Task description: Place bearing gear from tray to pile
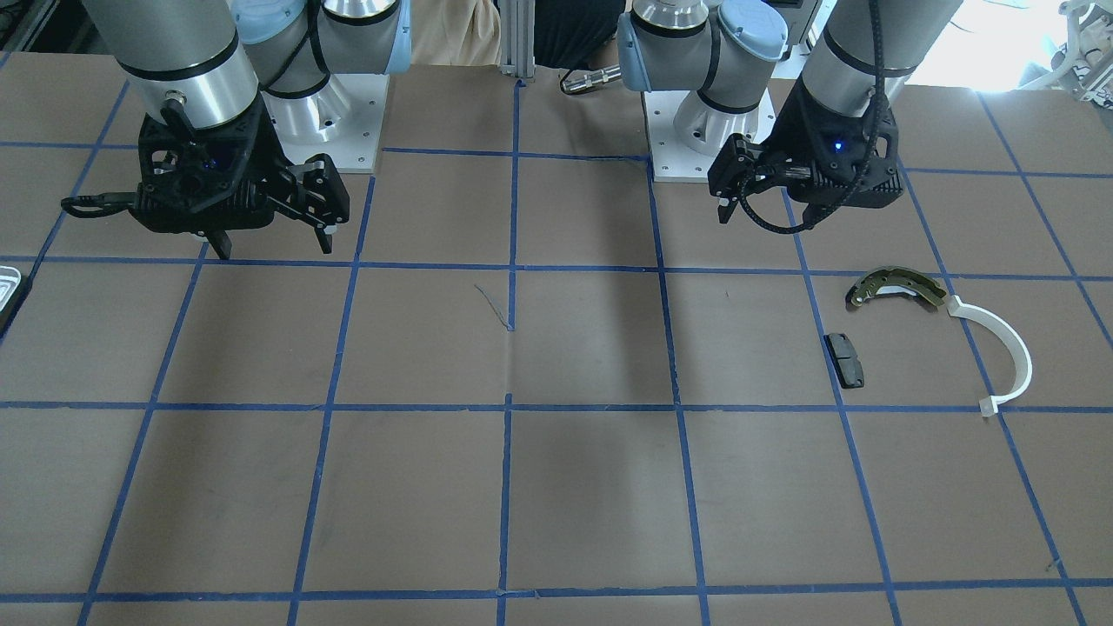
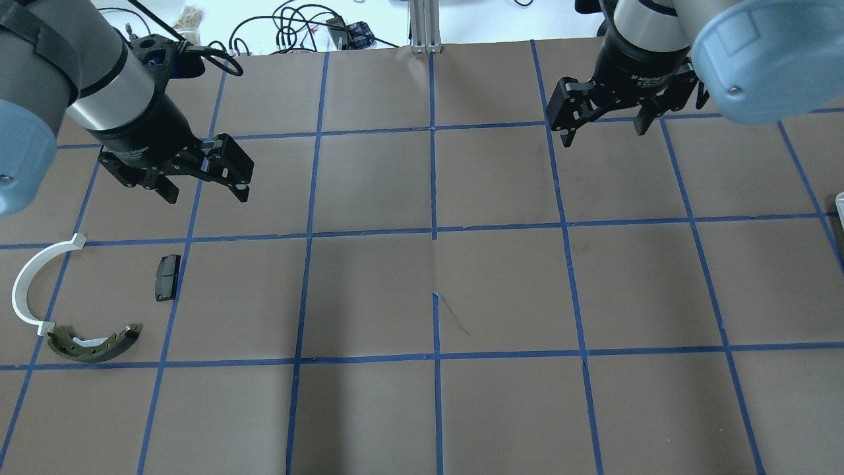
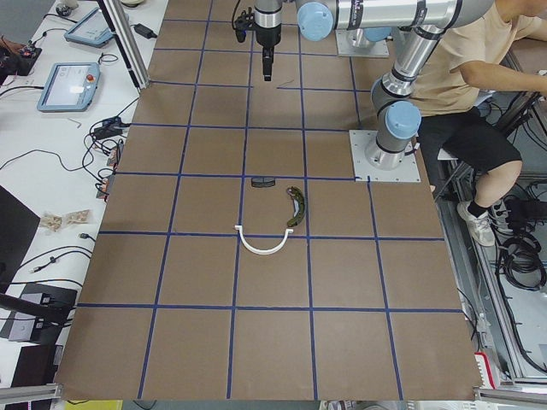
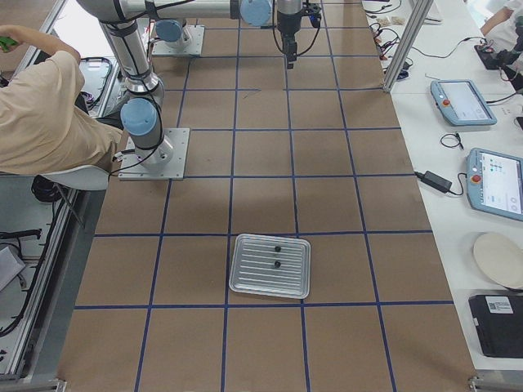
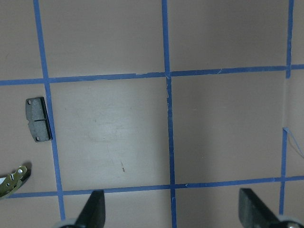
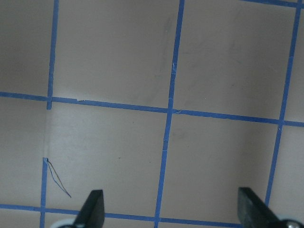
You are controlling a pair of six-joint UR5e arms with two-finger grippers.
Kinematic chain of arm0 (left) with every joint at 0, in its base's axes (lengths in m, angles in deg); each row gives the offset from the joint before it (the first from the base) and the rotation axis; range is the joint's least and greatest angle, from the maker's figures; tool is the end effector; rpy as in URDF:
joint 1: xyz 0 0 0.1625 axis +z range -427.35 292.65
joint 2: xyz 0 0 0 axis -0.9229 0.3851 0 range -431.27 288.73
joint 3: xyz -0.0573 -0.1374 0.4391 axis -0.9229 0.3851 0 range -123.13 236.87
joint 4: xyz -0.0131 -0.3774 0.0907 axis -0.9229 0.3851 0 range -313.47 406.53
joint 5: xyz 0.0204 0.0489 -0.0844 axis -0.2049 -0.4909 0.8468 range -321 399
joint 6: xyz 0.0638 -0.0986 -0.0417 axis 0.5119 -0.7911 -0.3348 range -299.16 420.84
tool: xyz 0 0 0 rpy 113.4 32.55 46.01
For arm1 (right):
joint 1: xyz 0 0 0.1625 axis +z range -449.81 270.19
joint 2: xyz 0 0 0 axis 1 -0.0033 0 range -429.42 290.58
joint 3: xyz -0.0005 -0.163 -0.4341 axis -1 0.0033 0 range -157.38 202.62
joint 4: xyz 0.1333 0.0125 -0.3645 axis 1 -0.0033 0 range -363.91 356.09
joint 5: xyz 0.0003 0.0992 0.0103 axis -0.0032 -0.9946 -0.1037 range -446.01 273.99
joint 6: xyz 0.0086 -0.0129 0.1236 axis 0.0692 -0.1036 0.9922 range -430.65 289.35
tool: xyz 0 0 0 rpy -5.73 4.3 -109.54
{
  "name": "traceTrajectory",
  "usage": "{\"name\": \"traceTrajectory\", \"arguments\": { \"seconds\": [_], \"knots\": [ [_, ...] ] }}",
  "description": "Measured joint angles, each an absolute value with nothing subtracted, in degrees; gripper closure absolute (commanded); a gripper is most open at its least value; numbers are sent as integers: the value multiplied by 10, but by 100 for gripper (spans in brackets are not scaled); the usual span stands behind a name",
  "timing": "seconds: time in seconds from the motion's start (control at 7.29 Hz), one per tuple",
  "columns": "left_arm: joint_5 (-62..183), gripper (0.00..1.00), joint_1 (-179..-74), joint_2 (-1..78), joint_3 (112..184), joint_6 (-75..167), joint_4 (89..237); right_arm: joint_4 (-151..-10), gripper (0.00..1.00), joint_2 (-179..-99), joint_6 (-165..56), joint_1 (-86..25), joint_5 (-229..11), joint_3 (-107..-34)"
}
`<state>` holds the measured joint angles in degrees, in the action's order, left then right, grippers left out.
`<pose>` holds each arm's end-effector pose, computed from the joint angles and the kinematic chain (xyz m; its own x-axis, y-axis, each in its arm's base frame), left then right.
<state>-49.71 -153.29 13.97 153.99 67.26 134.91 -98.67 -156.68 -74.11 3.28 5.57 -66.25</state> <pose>-0.1057 -0.4326 0.4837 -0.9989 0.0410 0.0236 0.0412 0.9991 0.0102 0.1562 -0.4855 0.4966 -0.9932 -0.1123 0.0309 -0.1139 0.9921 -0.0532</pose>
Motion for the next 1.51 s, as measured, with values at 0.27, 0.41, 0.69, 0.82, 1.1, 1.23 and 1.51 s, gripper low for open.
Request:
{"name": "traceTrajectory", "arguments": {
  "seconds": [0.27,0.41,0.69,0.82,1.1,1.23,1.51],
  "knots": [
    [-498,0,-1532,141,1540,673,1351,-987,0,-1566,-748,31,53,-661],
    [-498,0,-1531,142,1540,673,1351,-988,0,-1564,-752,24,57,-662],
    [-498,0,-1531,147,1540,673,1349,-985,0,-1560,-801,-51,60,-665],
    [-497,0,-1530,150,1540,673,1347,-987,0,-1558,-864,-115,60,-671],
    [-498,0,-1529,153,1542,674,1345,-1016,0,-1545,-1001,-250,63,-702],
    [-498,0,-1529,154,1546,674,1344,-1068,0,-1528,-1069,-311,69,-723],
    [-498,0,-1529,152,1561,680,1333,-1196,0,-1455,-1203,-404,74,-750]
  ]
}}
